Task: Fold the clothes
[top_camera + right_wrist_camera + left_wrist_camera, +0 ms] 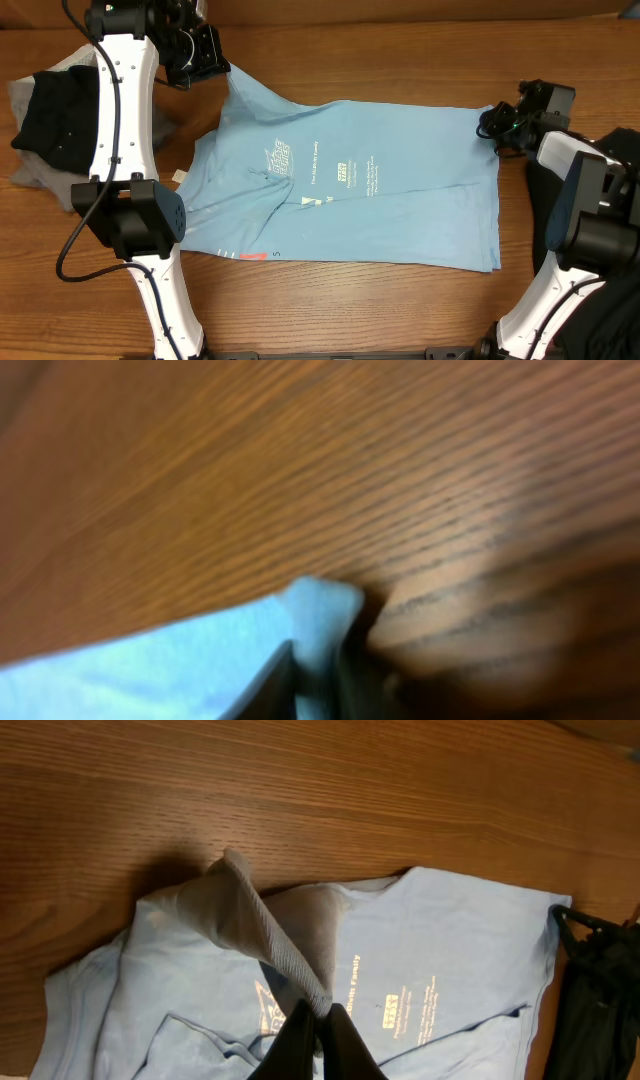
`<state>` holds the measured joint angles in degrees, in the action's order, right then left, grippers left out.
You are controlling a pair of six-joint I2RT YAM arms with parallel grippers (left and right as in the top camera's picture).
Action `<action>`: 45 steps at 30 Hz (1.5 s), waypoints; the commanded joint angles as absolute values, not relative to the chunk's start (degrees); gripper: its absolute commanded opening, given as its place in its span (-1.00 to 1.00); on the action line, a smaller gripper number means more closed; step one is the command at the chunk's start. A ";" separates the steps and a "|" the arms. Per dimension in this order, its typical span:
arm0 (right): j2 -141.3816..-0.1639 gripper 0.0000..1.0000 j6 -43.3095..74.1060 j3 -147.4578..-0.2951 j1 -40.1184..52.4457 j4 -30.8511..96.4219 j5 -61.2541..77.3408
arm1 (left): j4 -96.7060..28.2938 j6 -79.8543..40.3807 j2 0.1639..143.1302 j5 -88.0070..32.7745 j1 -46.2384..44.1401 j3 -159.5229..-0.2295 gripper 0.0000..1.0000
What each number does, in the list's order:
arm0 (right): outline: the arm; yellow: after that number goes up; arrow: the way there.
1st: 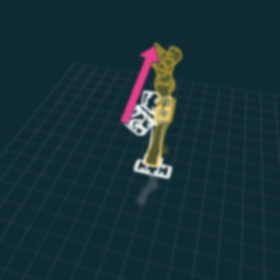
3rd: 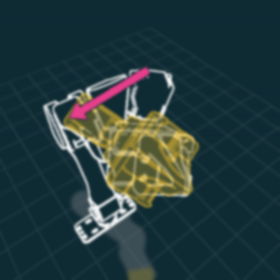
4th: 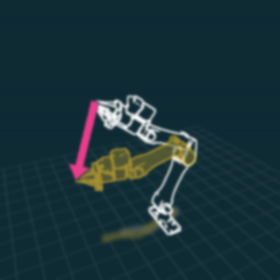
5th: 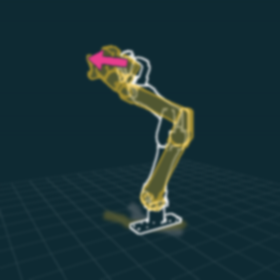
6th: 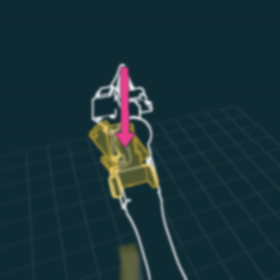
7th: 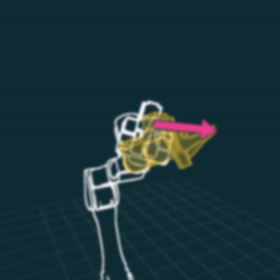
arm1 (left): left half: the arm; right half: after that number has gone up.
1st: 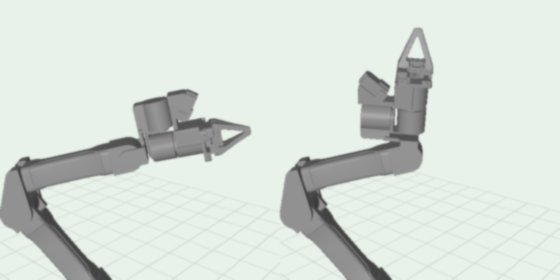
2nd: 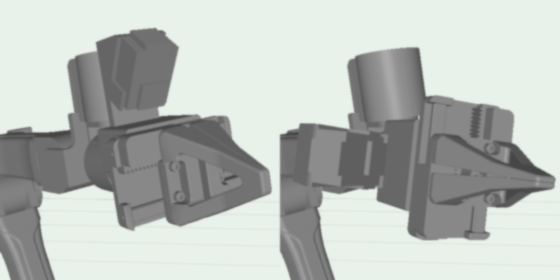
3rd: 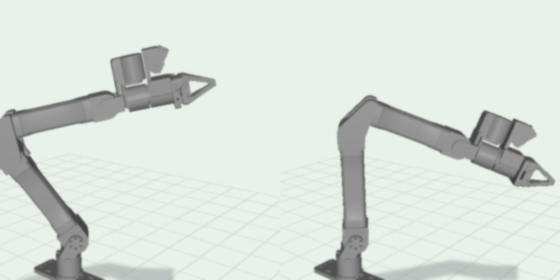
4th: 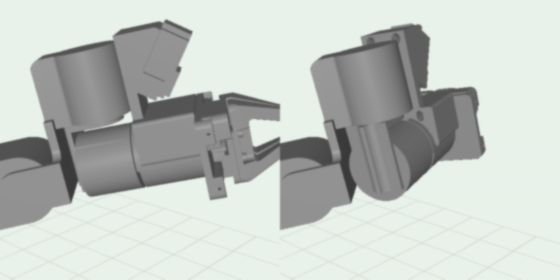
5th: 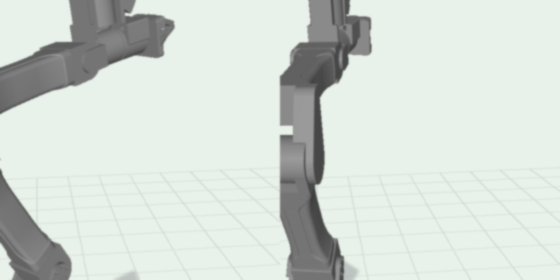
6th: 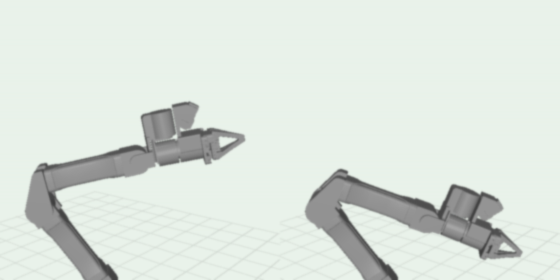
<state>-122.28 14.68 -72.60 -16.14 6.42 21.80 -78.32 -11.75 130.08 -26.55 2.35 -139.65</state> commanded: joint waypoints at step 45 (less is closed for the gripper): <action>-96.09 -0.92 10.15 -74.65 -18.13 55.64 20.49 | -96.82 -5.93 112.62 -15.55 5.65 -138.82 -0.92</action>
<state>-97.86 11.03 -73.49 -17.98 54.00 21.08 -96.64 -7.66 117.93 -18.06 5.34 -139.52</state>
